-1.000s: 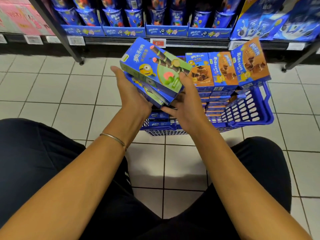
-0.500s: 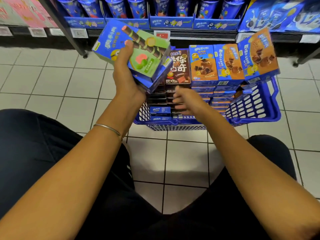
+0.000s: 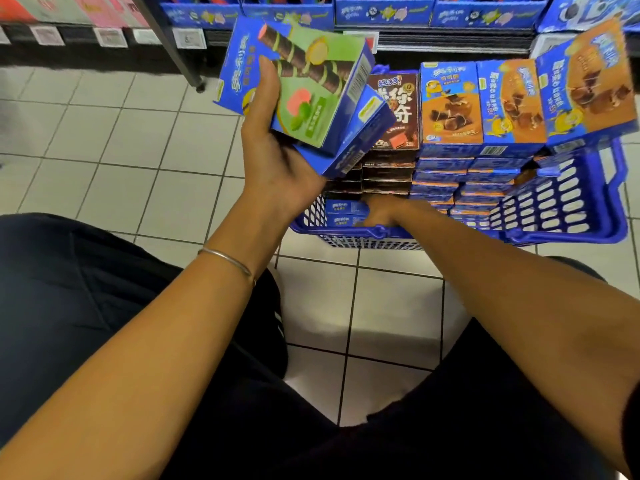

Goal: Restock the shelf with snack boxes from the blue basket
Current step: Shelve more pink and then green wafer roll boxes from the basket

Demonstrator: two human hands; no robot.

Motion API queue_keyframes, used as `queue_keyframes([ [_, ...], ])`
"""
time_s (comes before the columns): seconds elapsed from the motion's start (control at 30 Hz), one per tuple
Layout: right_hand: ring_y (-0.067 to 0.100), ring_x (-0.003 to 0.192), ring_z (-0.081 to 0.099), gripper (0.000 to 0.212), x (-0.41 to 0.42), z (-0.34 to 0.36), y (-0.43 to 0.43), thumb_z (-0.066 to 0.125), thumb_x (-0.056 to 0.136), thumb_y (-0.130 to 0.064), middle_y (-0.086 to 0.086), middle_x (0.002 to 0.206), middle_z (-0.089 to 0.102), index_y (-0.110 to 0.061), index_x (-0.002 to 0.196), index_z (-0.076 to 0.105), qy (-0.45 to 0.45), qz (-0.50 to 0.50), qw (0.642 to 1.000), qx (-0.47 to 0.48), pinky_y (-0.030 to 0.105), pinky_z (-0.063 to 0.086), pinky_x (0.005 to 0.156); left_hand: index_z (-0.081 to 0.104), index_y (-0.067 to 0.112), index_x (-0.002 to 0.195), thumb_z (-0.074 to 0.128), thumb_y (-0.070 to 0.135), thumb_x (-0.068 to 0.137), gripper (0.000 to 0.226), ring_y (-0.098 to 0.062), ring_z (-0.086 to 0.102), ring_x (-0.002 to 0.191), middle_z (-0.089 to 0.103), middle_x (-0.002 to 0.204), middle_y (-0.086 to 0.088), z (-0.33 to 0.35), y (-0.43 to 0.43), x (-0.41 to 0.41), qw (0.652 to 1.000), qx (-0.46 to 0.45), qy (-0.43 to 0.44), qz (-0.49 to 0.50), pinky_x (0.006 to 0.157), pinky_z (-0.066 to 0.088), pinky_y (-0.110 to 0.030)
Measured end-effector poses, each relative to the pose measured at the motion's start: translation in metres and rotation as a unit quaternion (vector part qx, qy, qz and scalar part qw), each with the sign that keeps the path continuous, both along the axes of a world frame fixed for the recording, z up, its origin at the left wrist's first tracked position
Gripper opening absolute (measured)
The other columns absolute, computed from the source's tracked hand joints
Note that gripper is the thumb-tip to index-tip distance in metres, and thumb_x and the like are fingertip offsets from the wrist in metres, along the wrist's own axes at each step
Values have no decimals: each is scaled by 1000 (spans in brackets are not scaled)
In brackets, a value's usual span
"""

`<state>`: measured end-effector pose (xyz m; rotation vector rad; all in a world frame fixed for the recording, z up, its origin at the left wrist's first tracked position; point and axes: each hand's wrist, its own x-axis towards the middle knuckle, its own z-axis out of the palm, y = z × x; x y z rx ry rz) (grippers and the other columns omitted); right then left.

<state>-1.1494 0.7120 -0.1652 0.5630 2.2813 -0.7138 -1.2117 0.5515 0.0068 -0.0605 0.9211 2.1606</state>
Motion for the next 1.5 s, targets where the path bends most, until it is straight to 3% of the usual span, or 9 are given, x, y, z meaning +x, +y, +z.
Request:
queue_keyframes([
  [0.27, 37, 132, 50, 78, 10, -1, 12, 67, 91, -49, 18, 149, 48, -15, 151, 31, 16, 13, 1000, 0, 50, 40, 111, 61, 7, 125, 52, 28, 106, 29, -36, 68, 108, 71, 114, -16, 0, 3, 8, 999, 18, 38, -5, 100, 53, -52],
  [0.57, 36, 119, 59, 74, 6, 14, 6, 73, 83, -47, 13, 136, 59, -21, 144, 40, 75, 102, 989, 75, 46, 49, 95, 64, 10, 119, 59, 28, 103, 25, -36, 68, 110, 71, 119, -16, -4, -6, 15, 999, -28, 37, 14, 102, 54, -54],
  [0.73, 25, 101, 67, 75, 13, 38, 1, 81, 71, -47, 5, 120, 68, -26, 136, 48, 182, -62, 980, -57, 45, 56, 91, 58, 9, 129, 56, 27, 106, 29, -40, 62, 117, 65, 126, -19, -2, -6, 15, 997, -59, 33, 30, 106, 51, -56],
  [0.9, 16, 88, 70, 74, 38, 81, 0, 76, 65, -59, -3, 101, 71, -31, 128, 50, 338, -200, 911, -127, 48, 59, 79, 56, 10, 132, 52, 28, 108, 31, -36, 64, 113, 66, 123, -17, 4, -5, 8, 996, -64, 55, 28, 100, 54, -52],
  [0.97, 0, 79, 66, 70, 52, 102, 6, 73, 66, -61, -19, 90, 66, -29, 125, 52, 403, -254, 871, -118, 36, 57, 70, 56, 9, 135, 52, 28, 107, 34, -38, 65, 115, 66, 126, -19, 6, -6, 2, 995, -68, 62, 35, 101, 55, -52],
  [1.1, 10, 82, 70, 43, 67, 142, 24, 76, 73, -47, -13, 91, 67, -24, 103, 55, 491, -472, 714, -160, 34, 58, 66, 50, 4, 150, 53, 28, 106, 50, -48, 51, 141, 50, 155, -28, 6, -4, -6, 993, -73, 54, 70, 114, 45, -63],
  [1.2, 23, 82, 74, 50, 67, 164, 35, 72, 80, -43, 1, 99, 70, -10, 116, 59, 485, -598, 587, -249, 32, 59, 60, 53, 8, 136, 53, 25, 107, 34, -43, 58, 127, 57, 139, -23, 2, 2, -14, 995, -40, 64, 73, 108, 51, -60],
  [1.3, 29, 90, 77, 43, 62, 179, 33, 65, 92, -39, 5, 115, 73, -17, 129, 61, 464, -622, 508, -374, 36, 61, 67, 56, 9, 131, 54, 23, 106, 28, -40, 60, 122, 60, 133, -19, -4, 7, -18, 994, -57, 65, 72, 114, 45, -64],
  [1.5, 30, 96, 76, 27, 31, 192, 10, 54, 96, -38, 1, 109, 76, -22, 115, 62, 418, -553, 568, -444, 37, 61, 74, 47, -6, 150, 68, 11, 98, 59, -57, 52, 136, 51, 152, -34, -9, 32, -33, 985, -144, 85, 46, 107, 44, -76],
])
